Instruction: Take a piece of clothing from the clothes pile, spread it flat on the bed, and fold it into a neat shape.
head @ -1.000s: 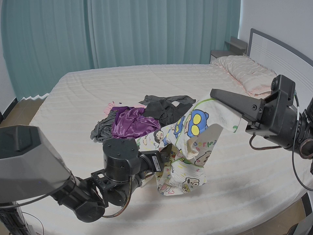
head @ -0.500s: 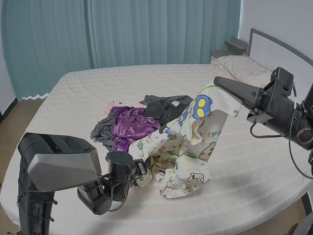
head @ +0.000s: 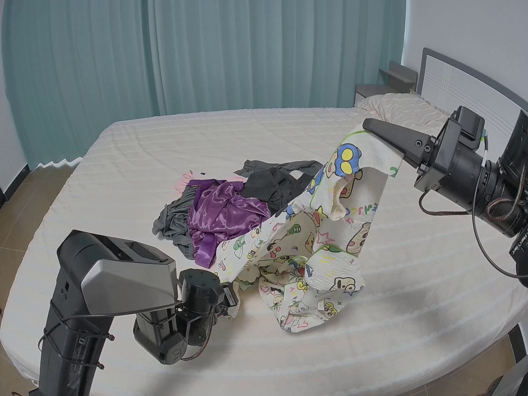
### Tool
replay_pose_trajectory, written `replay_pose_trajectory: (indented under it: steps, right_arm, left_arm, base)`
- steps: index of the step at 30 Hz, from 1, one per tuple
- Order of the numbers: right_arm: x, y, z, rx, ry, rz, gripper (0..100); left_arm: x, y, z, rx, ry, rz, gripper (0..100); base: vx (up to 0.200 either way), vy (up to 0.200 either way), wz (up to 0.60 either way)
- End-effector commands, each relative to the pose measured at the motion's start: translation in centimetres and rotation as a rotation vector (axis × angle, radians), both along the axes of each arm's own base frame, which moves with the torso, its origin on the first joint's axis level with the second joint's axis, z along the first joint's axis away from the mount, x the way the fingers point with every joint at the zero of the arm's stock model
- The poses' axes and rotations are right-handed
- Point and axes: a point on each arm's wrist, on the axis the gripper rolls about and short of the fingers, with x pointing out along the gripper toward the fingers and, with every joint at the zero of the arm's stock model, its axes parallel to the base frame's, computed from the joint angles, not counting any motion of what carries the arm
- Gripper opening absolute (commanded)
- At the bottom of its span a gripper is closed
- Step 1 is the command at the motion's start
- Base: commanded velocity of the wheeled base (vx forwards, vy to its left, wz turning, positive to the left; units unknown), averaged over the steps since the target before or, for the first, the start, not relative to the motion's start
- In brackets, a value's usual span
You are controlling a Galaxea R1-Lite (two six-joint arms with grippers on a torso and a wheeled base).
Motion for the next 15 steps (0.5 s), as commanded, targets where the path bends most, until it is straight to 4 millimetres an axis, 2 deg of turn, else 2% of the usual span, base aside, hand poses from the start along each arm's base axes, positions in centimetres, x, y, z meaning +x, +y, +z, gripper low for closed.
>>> replay_pose_trajectory:
  steps: [1, 6, 7, 8, 9, 10, 12, 13, 14, 15]
  right_arm:
    - [0.8, -0.4, -1.1, -0.018, 0.037, -0.032, 0]
    - [1.4, -1.7, -3.5, -0.054, 0.120, -0.086, 0]
    - [1.4, -1.7, -3.5, -0.054, 0.120, -0.086, 0]
    - [1.5, -2.0, -4.1, -0.054, 0.158, -0.099, 0]
    - [1.5, -2.2, -4.5, -0.051, 0.180, -0.108, 0]
    - [1.6, -2.2, -4.6, -0.052, 0.184, -0.108, 0]
    - [1.5, -2.4, -5.6, -0.048, 0.241, -0.121, 0]
    - [1.5, -2.4, -5.6, -0.048, 0.241, -0.121, 0]
    - [1.6, -2.4, -6.3, -0.053, 0.272, -0.128, 0]
    - [1.7, -2.4, -6.4, -0.054, 0.279, -0.130, 0]
  left_arm:
    - [-0.6, 0.5, 0.7, -0.007, -0.005, 0.007, 0]
    - [-3.9, 2.5, 6.0, -0.124, -0.111, 0.020, 0]
    - [-3.9, 2.5, 6.0, -0.124, -0.111, 0.020, 0]
    - [-5.1, 3.2, 7.8, -0.162, -0.145, 0.025, 0]
    - [-6.1, 3.8, 8.9, -0.176, -0.163, 0.023, 0]
    - [-6.2, 3.8, 9.1, -0.177, -0.166, 0.023, 0]
    - [-8.5, 5.2, 11.9, -0.209, -0.214, 0.017, 0]
    - [-8.5, 5.2, 11.9, -0.209, -0.214, 0.017, 0]
    - [-9.8, 6.0, 14.0, -0.246, -0.270, 0.010, 0]
    - [-10.4, 6.3, 15.0, -0.262, -0.304, 0.009, 0]
  base:
    - [0.000, 0.000, 0.00]
    - [0.000, 0.000, 0.00]
    - [0.000, 0.000, 0.00]
    - [0.000, 0.000, 0.00]
    - [0.000, 0.000, 0.00]
    - [0.000, 0.000, 0.00]
    - [0.000, 0.000, 0.00]
    - [0.000, 0.000, 0.00]
    - [0.000, 0.000, 0.00]
    - [0.000, 0.000, 0.00]
